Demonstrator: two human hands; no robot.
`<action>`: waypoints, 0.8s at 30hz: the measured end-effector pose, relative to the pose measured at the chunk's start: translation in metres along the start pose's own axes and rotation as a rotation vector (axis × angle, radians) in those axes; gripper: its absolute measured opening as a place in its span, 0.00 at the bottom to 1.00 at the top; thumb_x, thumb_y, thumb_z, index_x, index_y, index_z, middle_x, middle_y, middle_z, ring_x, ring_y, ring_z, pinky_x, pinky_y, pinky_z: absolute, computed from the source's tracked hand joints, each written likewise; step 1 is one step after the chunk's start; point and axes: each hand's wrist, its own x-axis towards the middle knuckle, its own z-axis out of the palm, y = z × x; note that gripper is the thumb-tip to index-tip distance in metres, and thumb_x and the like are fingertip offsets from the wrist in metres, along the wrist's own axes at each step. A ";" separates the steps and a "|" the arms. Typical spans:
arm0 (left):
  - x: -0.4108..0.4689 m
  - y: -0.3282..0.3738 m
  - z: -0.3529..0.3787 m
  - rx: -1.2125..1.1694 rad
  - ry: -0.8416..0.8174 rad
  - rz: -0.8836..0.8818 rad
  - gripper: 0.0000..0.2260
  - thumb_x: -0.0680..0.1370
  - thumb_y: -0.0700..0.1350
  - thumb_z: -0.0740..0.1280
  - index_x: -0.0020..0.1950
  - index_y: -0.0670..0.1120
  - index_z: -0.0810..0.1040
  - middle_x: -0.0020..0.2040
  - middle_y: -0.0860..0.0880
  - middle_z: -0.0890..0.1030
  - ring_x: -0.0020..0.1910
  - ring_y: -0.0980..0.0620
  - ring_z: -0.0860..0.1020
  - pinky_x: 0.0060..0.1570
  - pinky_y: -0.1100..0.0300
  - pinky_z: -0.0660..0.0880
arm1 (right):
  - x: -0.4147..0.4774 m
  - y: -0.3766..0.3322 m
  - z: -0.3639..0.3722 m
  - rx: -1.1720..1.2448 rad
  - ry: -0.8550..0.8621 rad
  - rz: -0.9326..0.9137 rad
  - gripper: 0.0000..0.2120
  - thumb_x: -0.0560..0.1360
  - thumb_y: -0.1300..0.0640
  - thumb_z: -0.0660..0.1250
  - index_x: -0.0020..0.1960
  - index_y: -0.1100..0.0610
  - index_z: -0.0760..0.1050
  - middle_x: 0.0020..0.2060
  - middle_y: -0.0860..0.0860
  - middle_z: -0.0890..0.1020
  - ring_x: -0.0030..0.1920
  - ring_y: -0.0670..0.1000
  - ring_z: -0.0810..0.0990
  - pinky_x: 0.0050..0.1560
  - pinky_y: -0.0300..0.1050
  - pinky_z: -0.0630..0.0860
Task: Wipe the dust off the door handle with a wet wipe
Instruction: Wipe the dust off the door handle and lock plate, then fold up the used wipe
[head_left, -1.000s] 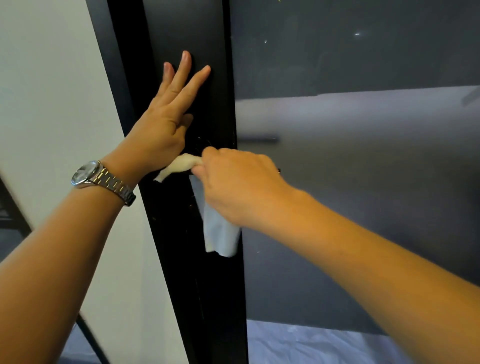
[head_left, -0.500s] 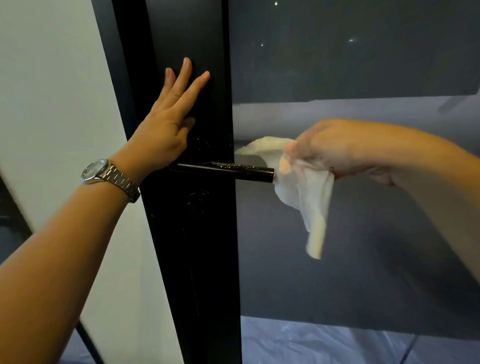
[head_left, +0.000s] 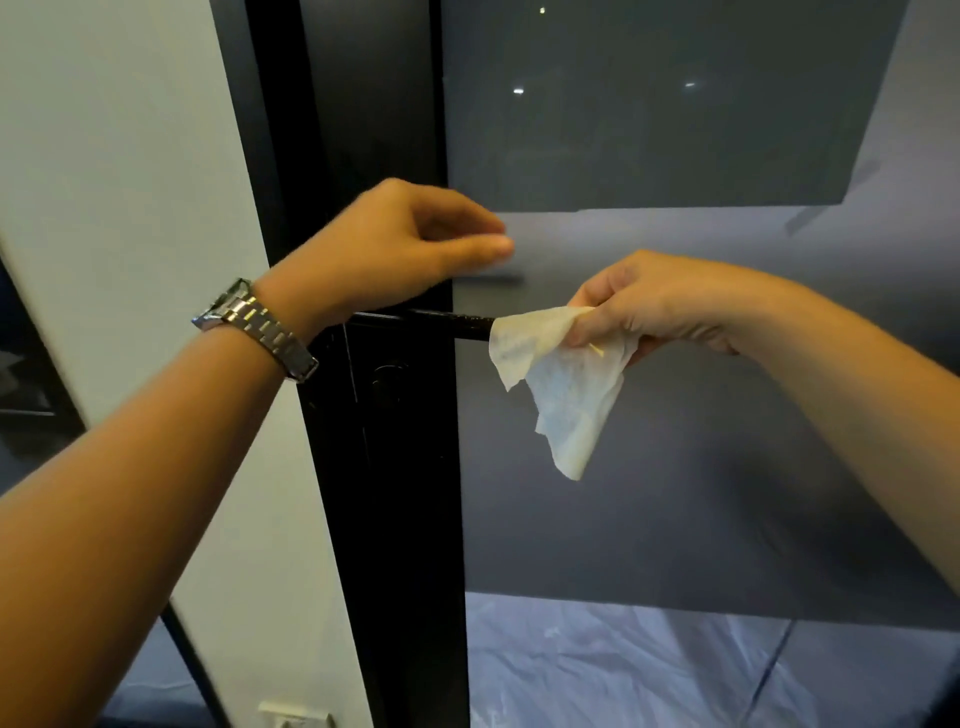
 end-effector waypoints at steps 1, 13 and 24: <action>-0.002 0.007 0.008 -0.019 -0.058 0.008 0.22 0.64 0.63 0.67 0.54 0.56 0.79 0.49 0.60 0.82 0.45 0.71 0.78 0.40 0.81 0.70 | -0.002 0.002 -0.001 0.010 -0.001 0.001 0.03 0.71 0.60 0.71 0.45 0.57 0.82 0.37 0.53 0.82 0.37 0.49 0.80 0.35 0.37 0.77; 0.002 0.038 0.096 -0.012 -0.190 0.088 0.08 0.66 0.41 0.74 0.44 0.46 0.83 0.34 0.50 0.84 0.32 0.56 0.80 0.35 0.69 0.75 | -0.035 0.054 -0.020 0.015 -0.020 0.055 0.03 0.71 0.58 0.72 0.44 0.57 0.81 0.35 0.51 0.82 0.36 0.48 0.81 0.43 0.44 0.79; -0.012 0.035 0.188 -0.094 -0.495 -0.036 0.06 0.68 0.44 0.74 0.43 0.50 0.84 0.35 0.53 0.83 0.31 0.60 0.76 0.35 0.67 0.74 | -0.066 0.140 0.011 -0.024 -0.178 0.267 0.04 0.71 0.57 0.74 0.42 0.56 0.80 0.34 0.50 0.80 0.36 0.48 0.78 0.39 0.42 0.76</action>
